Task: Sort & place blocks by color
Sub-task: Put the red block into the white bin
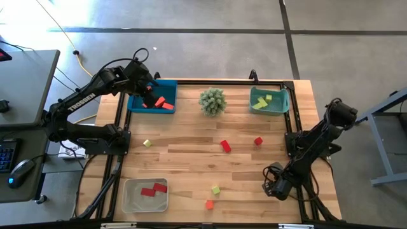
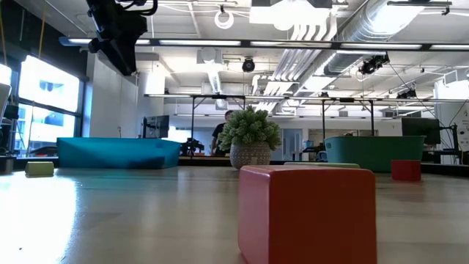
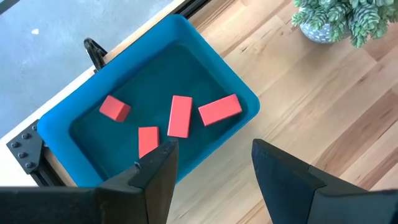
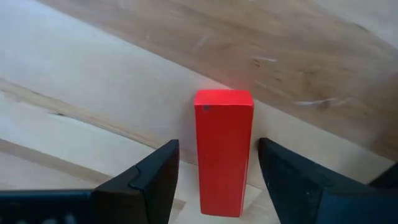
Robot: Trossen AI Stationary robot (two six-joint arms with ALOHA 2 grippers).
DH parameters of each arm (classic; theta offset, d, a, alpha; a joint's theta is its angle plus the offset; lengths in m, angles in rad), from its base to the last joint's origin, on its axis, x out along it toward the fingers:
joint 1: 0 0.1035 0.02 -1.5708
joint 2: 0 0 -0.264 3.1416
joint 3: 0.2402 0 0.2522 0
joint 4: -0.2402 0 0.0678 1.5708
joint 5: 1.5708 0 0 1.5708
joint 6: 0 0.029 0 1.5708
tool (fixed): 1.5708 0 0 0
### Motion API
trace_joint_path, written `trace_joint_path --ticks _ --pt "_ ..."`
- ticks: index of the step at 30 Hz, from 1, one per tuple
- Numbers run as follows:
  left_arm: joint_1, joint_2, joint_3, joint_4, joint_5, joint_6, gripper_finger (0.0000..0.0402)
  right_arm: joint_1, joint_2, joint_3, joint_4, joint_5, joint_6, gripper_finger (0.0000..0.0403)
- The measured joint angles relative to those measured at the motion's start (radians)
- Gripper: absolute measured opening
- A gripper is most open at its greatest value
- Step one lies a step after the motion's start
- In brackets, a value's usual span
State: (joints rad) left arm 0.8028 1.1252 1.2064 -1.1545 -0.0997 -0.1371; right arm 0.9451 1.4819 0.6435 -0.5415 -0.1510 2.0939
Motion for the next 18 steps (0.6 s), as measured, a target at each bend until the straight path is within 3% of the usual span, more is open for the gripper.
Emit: trace_joint_path --ticks 18 --pt "0.0 0.0 0.0 0.0 0.0 -0.009 0.0193 -0.061 0.008 -0.001 -0.043 -0.048 0.061 0.0081"
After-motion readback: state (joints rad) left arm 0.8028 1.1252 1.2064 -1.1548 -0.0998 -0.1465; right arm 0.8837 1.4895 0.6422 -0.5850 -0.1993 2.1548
